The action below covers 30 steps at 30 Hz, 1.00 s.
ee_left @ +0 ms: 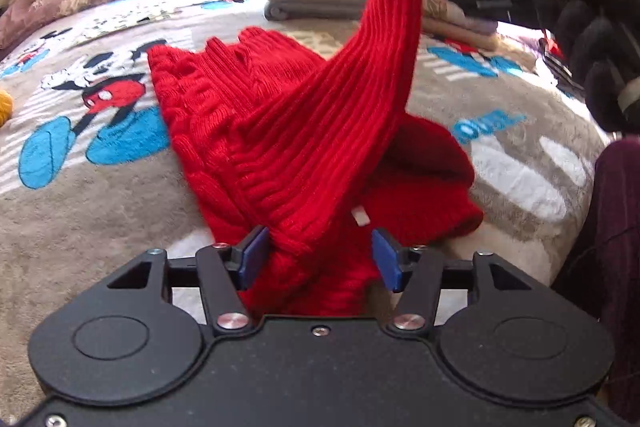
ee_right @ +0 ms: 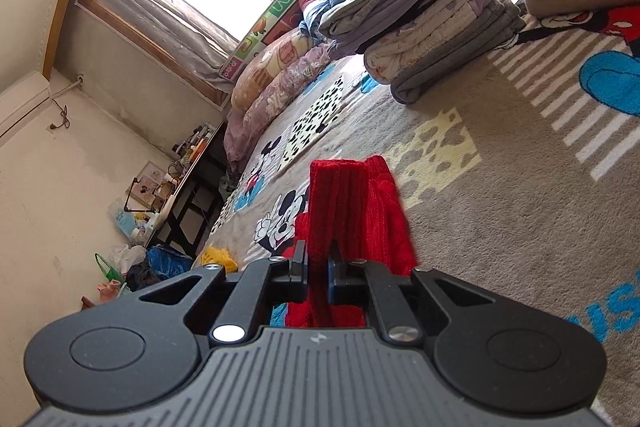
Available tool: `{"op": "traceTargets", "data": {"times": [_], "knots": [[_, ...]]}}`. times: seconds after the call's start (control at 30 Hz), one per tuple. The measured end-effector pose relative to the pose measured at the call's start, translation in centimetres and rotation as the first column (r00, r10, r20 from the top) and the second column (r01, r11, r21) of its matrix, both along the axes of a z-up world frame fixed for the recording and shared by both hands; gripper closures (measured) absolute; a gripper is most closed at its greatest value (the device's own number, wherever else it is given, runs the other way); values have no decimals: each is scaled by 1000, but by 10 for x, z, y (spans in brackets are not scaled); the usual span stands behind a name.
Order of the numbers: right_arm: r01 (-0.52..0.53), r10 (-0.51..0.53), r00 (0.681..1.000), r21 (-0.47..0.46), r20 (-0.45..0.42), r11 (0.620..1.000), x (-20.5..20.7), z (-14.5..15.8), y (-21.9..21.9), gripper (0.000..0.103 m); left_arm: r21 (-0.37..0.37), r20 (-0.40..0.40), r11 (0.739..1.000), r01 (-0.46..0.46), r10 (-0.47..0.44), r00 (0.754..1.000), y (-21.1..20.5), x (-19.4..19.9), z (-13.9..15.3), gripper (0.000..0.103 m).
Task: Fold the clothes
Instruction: 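Lift the sweater edge with the right gripper, lay it over the body, release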
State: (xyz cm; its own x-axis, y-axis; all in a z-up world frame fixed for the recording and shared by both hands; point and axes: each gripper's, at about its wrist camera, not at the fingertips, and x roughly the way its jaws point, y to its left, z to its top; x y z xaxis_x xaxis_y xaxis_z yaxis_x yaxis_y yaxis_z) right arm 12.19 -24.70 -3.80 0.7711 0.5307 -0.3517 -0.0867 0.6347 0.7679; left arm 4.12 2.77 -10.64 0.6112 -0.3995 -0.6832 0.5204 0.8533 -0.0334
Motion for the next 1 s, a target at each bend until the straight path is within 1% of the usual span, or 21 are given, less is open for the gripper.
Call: {"op": "traceTargets", "data": {"times": [0.23,0.47,0.6,0.83,1.0], "knots": [[-29,27,999,-72,-27,997,34,18,32,92,-60,-42,998,36,-38,998,10,1,1,42],[-69,60,996,-150,-60,986,74,23,71,92,-137,-84,989,47,-59,995,20,6,1,40],[-97,82,993,-199,-81,975,95,22,94,92,-160,-92,985,59,-74,993,23,7,1,40],[-137,106,987,-271,-124,953,126,11,128,92,-238,-120,969,60,-91,989,37,12,1,40],[-163,123,982,-307,-147,938,142,2,149,92,-257,-120,964,66,-99,988,41,12,2,40]]}}
